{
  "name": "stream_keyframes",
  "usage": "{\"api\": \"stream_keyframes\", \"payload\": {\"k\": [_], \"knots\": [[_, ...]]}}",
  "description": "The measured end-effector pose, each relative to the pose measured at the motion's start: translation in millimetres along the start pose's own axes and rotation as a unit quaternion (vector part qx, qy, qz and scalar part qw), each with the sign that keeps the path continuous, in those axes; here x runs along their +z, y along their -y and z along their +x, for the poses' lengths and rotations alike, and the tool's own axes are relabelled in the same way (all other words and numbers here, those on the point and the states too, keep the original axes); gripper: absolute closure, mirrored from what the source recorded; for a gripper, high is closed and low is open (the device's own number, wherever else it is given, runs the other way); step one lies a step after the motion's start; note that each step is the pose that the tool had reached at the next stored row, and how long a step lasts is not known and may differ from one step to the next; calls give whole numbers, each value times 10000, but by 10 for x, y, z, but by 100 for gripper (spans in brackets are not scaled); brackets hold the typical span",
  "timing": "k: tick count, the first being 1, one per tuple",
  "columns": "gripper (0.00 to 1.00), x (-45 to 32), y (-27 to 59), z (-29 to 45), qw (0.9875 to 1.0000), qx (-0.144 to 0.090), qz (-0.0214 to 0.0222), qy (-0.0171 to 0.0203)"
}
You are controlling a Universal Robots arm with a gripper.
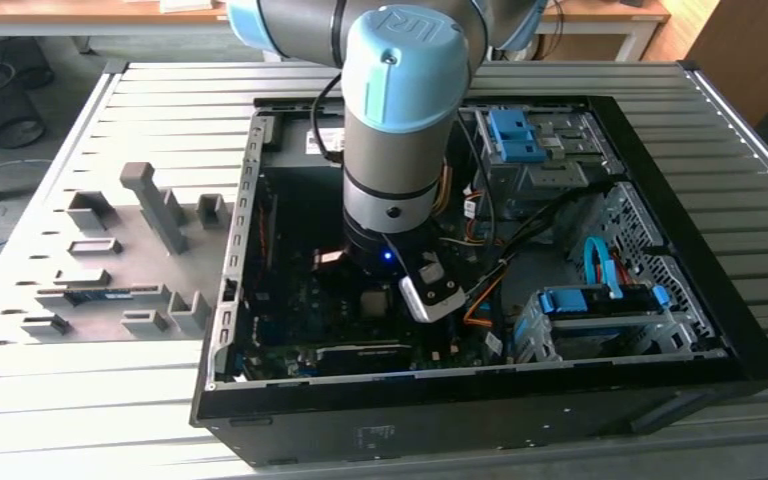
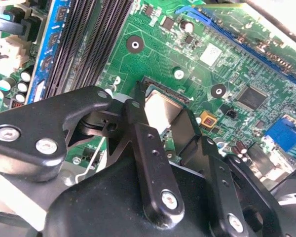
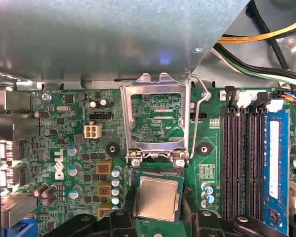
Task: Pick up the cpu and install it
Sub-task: 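Place the cpu into insertion slot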
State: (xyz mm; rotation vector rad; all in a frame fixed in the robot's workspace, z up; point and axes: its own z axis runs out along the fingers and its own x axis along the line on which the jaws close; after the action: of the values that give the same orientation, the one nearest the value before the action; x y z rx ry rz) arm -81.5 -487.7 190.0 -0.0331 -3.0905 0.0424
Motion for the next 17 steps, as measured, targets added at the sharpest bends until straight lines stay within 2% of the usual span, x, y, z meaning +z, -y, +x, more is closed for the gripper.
{"api": "stream_keyframes", "payload": {"k": [6,17], "knots": [[53,0,0,0,10000,-83,26,3],[52,1,0,0,9999,-100,28,4]]}}
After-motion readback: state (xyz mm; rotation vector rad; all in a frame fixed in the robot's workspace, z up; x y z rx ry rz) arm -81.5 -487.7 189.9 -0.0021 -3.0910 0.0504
